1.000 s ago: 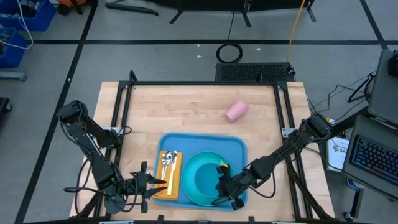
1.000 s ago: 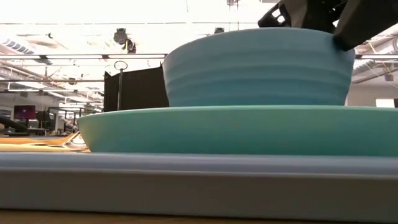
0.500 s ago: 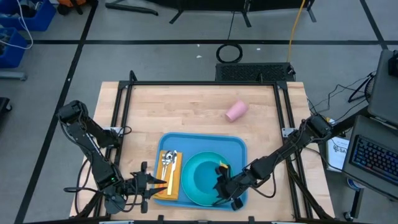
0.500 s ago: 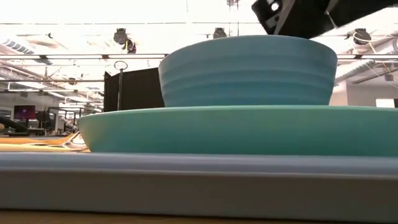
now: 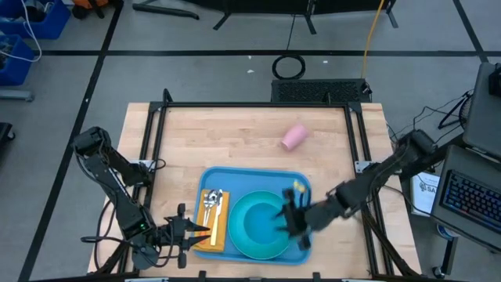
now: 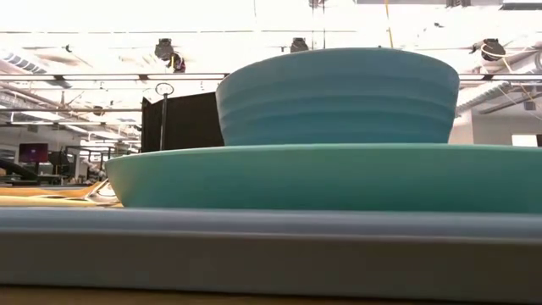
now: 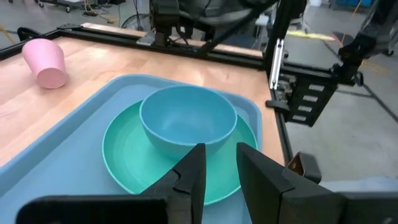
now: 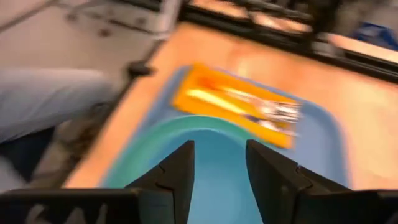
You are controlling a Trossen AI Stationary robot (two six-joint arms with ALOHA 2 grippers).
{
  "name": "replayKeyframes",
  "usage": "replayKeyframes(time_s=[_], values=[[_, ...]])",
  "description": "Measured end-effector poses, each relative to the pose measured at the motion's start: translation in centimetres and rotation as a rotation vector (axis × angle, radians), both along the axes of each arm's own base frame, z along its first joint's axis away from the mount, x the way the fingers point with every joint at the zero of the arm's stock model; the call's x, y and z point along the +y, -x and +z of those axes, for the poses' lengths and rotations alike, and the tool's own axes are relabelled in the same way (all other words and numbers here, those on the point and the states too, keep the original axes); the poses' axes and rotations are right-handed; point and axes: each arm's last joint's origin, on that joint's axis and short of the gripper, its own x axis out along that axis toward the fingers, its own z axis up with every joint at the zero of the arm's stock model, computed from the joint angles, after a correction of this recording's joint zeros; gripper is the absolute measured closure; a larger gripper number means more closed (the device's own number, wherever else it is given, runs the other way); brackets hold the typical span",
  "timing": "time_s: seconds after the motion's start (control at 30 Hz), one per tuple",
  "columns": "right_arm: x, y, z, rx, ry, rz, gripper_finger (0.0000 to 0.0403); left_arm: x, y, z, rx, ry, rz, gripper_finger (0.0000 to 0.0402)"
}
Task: Set up tray
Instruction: Put the pink cup on the blue tray to the top right of the green plate
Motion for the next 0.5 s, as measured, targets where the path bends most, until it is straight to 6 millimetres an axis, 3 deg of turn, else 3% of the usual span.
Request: replayKeyframes(time_s=[0.1, 0.27, 0.5], values=[[-3.4, 0.5, 1.5, 0.006, 0.012, -0.115, 0.0275, -0.1, -0.1, -0.3, 0.009, -0.014, 0.0, 0.0309], [-10.3, 1.6, 2.1, 0.025, -0.056, -0.236, 0.0274, -0.1, -0.3, -0.7, 0.015, -0.029, 0.005, 0.0309], [-21.1, 5.8, 0.7, 0.123, -0.231, -0.483, 0.0258, 0.0, -0.5, -0.6, 0.015, -0.042, 0.004, 0.0309]])
